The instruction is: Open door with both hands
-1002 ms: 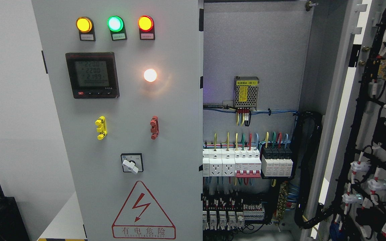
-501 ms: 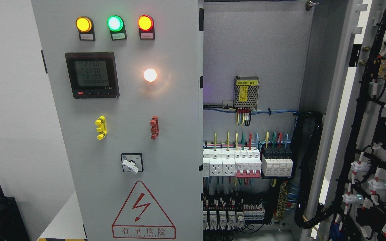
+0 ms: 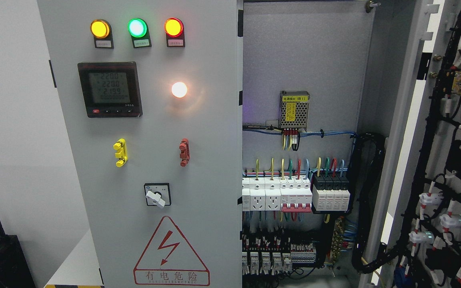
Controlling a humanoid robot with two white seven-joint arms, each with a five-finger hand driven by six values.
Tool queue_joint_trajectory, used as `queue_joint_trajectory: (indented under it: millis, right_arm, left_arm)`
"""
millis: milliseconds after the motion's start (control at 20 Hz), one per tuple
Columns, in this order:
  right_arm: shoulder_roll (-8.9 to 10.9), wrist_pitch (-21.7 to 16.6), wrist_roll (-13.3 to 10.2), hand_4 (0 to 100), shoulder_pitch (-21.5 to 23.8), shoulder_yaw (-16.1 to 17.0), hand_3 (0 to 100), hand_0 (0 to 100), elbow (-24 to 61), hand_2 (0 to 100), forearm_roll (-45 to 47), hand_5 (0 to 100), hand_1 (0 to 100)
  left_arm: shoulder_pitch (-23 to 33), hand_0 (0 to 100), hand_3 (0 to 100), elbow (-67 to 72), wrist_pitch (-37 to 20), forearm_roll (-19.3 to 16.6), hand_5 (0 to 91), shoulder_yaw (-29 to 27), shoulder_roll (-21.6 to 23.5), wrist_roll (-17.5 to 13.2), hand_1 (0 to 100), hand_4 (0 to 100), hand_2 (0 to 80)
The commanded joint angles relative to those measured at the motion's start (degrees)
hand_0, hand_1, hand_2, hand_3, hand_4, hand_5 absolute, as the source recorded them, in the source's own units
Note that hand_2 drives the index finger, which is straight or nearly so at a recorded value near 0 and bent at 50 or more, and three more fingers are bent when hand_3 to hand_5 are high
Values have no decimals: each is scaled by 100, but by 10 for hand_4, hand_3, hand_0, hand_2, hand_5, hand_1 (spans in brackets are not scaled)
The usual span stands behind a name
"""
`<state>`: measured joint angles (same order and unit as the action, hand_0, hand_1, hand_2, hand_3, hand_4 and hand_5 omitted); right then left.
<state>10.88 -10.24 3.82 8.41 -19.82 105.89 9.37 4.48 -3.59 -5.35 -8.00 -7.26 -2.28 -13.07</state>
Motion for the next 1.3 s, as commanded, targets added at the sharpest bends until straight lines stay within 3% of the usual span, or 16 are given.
queue_joint_trajectory:
  millis: [0, 200, 451, 1252]
  right_arm:
    - [-41, 206, 13, 0, -550, -163, 0, 0, -243, 0, 170, 0, 0]
    - [-164, 302, 13, 0, -858, -163, 0, 0, -349, 0, 197, 0, 0]
    - [-463, 435, 13, 0, -1227, -189, 0, 0, -674, 0, 197, 0, 0]
    - [-744, 813, 5, 0, -2458, -163, 0, 0, -1782, 0, 214, 0, 0]
  left_arm:
    - [0, 0, 0, 8, 8, 0, 0, -3, 0, -2, 0, 32, 0]
    - [0, 0, 0, 8, -1, 0, 0, -3, 0, -2, 0, 32, 0]
    - [0, 0, 0, 8, -1, 0, 0, -3, 0, -2, 0, 32, 0]
    - [0, 0, 0, 8, -1, 0, 0, -3, 0, -2, 0, 32, 0]
